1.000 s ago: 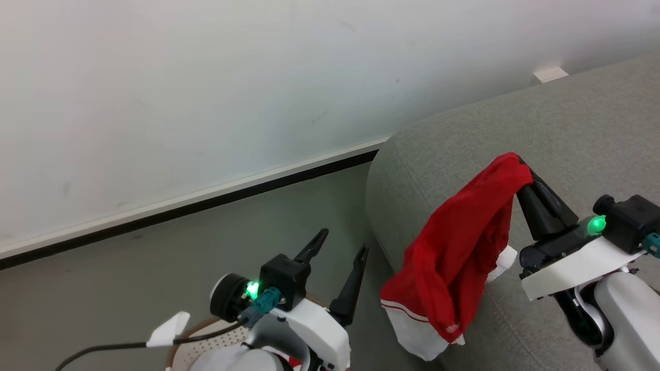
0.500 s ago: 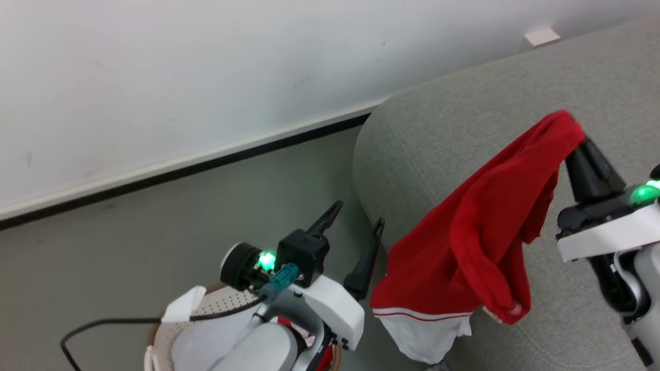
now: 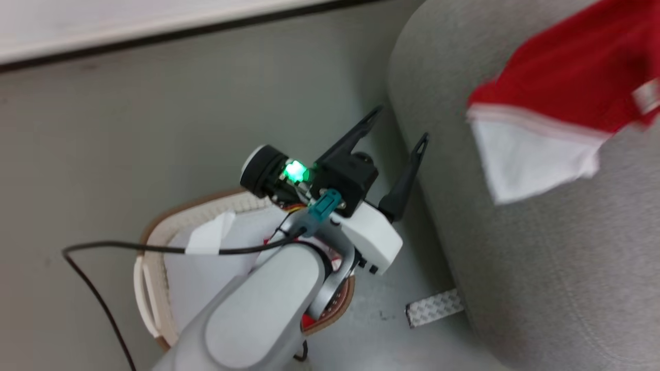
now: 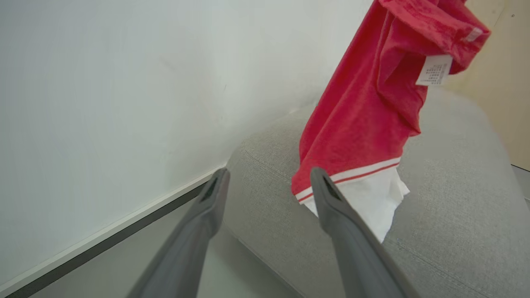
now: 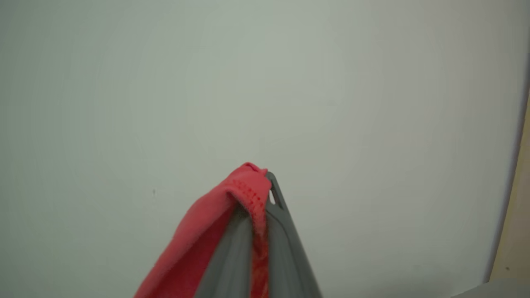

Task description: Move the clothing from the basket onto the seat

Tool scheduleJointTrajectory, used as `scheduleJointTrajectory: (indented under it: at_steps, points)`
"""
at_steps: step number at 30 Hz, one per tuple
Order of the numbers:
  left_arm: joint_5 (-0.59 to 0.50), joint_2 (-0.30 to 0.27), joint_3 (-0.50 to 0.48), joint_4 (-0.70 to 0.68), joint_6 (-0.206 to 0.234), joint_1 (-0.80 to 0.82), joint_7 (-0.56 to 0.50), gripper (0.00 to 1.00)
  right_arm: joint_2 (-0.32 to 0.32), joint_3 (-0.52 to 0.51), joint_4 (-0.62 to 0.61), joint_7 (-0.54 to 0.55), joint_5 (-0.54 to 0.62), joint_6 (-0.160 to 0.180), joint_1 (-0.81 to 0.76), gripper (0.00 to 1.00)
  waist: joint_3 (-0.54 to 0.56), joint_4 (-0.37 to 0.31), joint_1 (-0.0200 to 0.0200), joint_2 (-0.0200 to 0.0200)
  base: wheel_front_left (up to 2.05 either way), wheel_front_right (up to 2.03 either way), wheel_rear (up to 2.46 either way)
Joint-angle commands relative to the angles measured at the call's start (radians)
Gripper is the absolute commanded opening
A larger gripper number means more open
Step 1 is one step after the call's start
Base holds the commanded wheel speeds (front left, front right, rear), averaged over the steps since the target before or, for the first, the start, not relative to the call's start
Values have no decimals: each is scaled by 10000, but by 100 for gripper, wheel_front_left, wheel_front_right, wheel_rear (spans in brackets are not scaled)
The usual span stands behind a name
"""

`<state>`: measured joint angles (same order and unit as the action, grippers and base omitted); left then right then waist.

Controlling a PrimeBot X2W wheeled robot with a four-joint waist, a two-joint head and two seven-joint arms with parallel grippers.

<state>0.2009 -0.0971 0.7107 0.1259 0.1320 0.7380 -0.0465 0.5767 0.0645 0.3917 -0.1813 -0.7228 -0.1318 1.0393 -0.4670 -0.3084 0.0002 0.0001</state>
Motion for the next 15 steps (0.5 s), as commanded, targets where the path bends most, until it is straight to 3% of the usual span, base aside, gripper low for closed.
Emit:
scheduleJointTrajectory:
  at_steps: [1, 9, 12, 15]
  points:
    - [-105, 34, -15, 62, -26, 194, 28, 100, 206, -233, 150, 50, 47, 23, 346, 0, -807, 494, -2, -1, 0, 0, 0]
    - [-177, 193, 158, 368, -47, 891, 105, 100, 1422, -1608, 2341, 428, 900, 21, 2244, 0, -1636, 788, -2, -1, 0, 0, 0]
    - [-193, 221, 236, 458, -12, 1012, 81, 100, 1487, -1684, 3473, 294, 1446, 21, 2085, 0, -1906, 866, -2, -1, 0, 0, 0]
    - [-150, 242, 300, 585, 3, 972, 98, 100, 1095, -1737, 4734, 9, 1712, 23, 1556, 0, -2036, 925, -2, -1, 0, 0, 0]
